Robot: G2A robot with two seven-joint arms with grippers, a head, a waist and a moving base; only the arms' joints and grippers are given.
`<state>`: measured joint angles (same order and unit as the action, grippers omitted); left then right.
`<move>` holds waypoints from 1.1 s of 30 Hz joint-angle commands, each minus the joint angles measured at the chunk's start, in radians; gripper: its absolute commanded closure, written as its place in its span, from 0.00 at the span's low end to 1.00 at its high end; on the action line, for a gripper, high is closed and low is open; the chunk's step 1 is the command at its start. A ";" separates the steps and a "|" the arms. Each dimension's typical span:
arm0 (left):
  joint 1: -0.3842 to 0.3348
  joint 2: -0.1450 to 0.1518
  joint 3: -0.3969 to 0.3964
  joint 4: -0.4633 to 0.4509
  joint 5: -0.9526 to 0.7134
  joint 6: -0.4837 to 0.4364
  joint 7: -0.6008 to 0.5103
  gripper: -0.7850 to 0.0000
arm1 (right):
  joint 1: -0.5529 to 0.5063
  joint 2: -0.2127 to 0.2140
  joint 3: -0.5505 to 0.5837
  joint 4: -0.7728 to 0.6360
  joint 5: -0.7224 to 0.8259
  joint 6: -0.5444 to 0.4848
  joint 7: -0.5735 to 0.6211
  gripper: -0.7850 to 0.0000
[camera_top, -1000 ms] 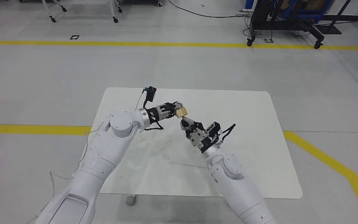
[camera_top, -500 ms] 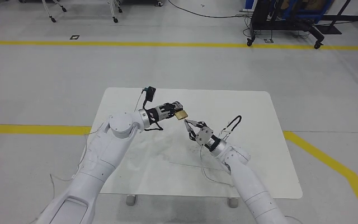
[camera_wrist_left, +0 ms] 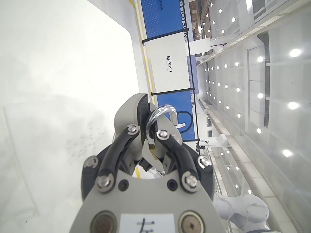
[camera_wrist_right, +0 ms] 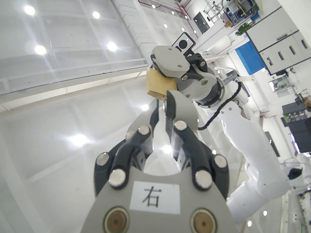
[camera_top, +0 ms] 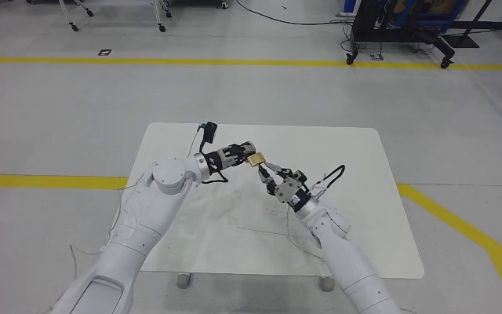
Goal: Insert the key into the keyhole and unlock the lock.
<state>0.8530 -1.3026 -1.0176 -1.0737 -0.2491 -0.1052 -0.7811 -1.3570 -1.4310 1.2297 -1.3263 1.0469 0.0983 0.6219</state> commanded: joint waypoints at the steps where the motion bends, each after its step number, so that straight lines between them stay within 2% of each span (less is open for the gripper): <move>1: -0.003 -0.001 0.000 0.004 0.001 0.019 0.012 1.00 | -0.011 0.000 -0.006 -0.015 -0.031 -0.028 -0.020 0.55; 4: -0.006 -0.002 0.002 0.006 0.008 0.032 0.019 1.00 | -0.023 0.002 -0.008 -0.030 -0.072 -0.068 -0.048 0.49; 6: -0.007 -0.003 0.005 0.004 0.020 0.040 0.026 1.00 | -0.034 0.003 -0.007 -0.042 -0.105 -0.105 -0.068 0.40; 8: -0.009 -0.003 0.008 0.002 0.041 0.045 0.036 1.00 | -0.044 0.006 0.002 -0.056 -0.142 -0.150 -0.089 0.25; 11: -0.008 -0.003 0.024 -0.010 0.098 0.062 0.059 1.00 | -0.074 0.012 0.024 -0.095 -0.194 -0.209 -0.098 0.18; 13: -0.012 -0.003 0.042 -0.019 0.154 0.082 0.076 1.00 | -0.103 0.019 0.050 -0.138 -0.268 -0.276 -0.118 0.03; 14: -0.012 -0.005 0.052 -0.024 0.175 0.092 0.079 1.00 | -0.123 0.023 0.064 -0.166 -0.310 -0.311 -0.132 0.00; 17: -0.017 -0.008 0.079 -0.034 0.227 0.117 0.076 1.00 | -0.191 0.033 0.116 -0.260 -0.424 -0.404 -0.188 0.00; 21: -0.038 -0.012 0.121 -0.021 0.270 0.151 -0.024 1.00 | -0.280 0.043 0.181 -0.378 -0.507 -0.472 -0.260 0.00; 26: -0.087 -0.027 0.220 0.014 0.382 0.189 -0.157 1.00 | -0.310 0.045 0.200 -0.416 -0.524 -0.483 -0.282 0.00; 33: -0.126 -0.069 0.364 0.066 0.540 0.235 -0.153 1.00 | -0.310 0.045 0.200 -0.416 -0.524 -0.483 -0.282 0.00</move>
<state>0.7318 -1.3646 -0.6746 -1.0185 0.2721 0.1209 -0.9393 -1.6671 -1.3858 1.4296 -1.7420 0.5229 -0.3846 0.3405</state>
